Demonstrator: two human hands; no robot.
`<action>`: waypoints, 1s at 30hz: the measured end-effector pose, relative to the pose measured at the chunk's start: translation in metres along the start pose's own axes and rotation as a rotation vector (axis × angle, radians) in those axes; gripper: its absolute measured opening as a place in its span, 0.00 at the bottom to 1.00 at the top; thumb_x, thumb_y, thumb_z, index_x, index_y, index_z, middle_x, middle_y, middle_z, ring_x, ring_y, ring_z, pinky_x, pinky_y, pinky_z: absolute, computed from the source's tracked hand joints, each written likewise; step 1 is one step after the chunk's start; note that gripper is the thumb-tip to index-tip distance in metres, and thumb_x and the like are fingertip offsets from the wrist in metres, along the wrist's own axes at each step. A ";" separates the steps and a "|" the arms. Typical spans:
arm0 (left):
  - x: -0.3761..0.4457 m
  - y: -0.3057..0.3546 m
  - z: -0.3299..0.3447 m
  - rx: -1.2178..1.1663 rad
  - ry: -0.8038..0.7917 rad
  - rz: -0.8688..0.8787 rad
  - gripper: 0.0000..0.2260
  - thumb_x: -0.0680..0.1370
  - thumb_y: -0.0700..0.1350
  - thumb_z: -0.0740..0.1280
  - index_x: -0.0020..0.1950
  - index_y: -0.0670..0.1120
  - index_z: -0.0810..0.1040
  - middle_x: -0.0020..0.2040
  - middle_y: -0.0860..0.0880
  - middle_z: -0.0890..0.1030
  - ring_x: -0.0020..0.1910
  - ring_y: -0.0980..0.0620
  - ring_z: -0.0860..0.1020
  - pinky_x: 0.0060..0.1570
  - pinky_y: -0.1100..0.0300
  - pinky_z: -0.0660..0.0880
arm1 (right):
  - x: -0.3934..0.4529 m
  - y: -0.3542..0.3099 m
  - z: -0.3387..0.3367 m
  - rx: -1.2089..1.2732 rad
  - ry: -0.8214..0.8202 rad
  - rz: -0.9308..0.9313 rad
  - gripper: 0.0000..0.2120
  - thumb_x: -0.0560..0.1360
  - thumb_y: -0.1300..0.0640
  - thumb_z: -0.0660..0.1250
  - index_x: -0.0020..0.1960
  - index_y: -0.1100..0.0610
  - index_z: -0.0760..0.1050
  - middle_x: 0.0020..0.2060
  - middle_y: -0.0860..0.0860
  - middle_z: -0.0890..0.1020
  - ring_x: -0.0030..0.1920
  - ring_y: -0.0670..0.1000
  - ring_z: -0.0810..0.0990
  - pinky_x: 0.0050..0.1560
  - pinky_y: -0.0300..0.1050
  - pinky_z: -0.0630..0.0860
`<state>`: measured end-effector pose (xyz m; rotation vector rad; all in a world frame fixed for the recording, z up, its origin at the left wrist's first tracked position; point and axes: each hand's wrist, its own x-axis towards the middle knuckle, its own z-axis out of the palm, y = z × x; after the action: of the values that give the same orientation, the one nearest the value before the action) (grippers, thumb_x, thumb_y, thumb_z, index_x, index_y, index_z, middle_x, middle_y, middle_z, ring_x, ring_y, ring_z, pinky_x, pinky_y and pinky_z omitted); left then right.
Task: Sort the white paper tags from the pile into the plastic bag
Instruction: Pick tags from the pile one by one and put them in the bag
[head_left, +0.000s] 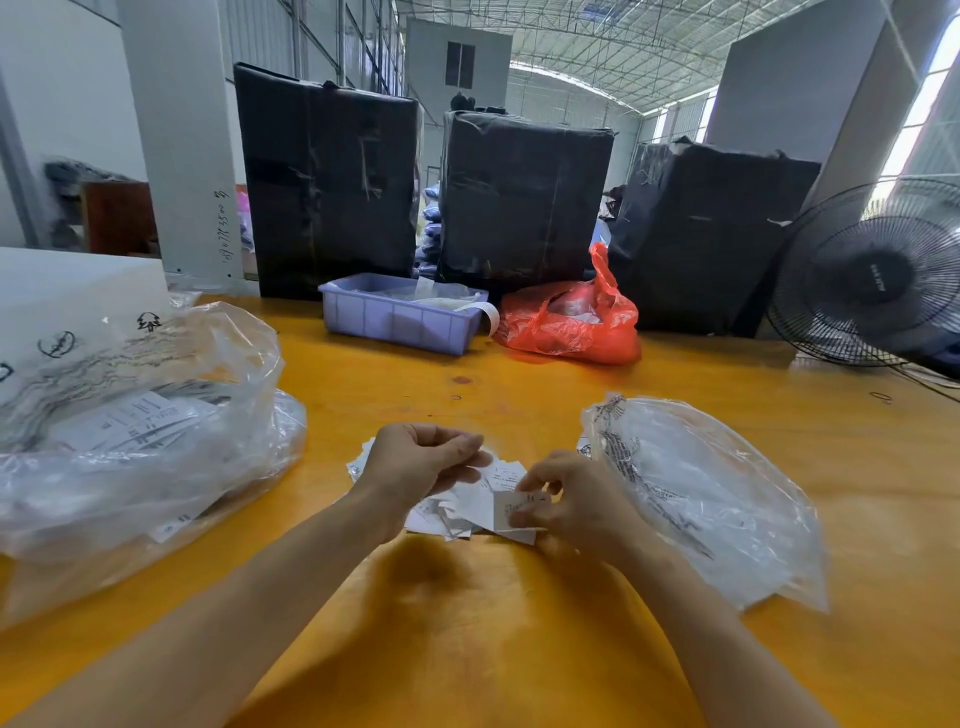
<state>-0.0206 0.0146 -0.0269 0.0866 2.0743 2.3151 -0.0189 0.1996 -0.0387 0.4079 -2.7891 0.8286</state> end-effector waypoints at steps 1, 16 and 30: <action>-0.001 0.001 0.001 -0.007 -0.007 -0.002 0.03 0.73 0.40 0.72 0.43 0.40 0.82 0.37 0.46 0.85 0.31 0.56 0.82 0.28 0.69 0.74 | 0.000 0.000 -0.001 0.025 -0.013 -0.007 0.08 0.66 0.55 0.77 0.44 0.55 0.83 0.38 0.44 0.74 0.39 0.44 0.70 0.38 0.37 0.64; -0.007 0.003 0.009 0.091 -0.098 -0.001 0.03 0.75 0.39 0.70 0.41 0.41 0.82 0.37 0.47 0.85 0.31 0.55 0.82 0.33 0.67 0.76 | -0.005 -0.026 -0.019 1.251 0.214 0.254 0.11 0.60 0.58 0.73 0.40 0.60 0.75 0.29 0.51 0.78 0.27 0.45 0.73 0.28 0.36 0.71; -0.011 0.004 0.013 0.125 -0.143 -0.007 0.04 0.75 0.41 0.70 0.43 0.41 0.83 0.39 0.46 0.85 0.32 0.55 0.81 0.39 0.63 0.76 | -0.007 -0.028 -0.014 0.834 0.320 0.134 0.05 0.71 0.62 0.72 0.42 0.59 0.76 0.36 0.54 0.84 0.33 0.49 0.83 0.36 0.40 0.77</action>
<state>-0.0089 0.0258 -0.0213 0.2405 2.1418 2.1052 -0.0017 0.1860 -0.0152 0.1733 -2.0806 1.8847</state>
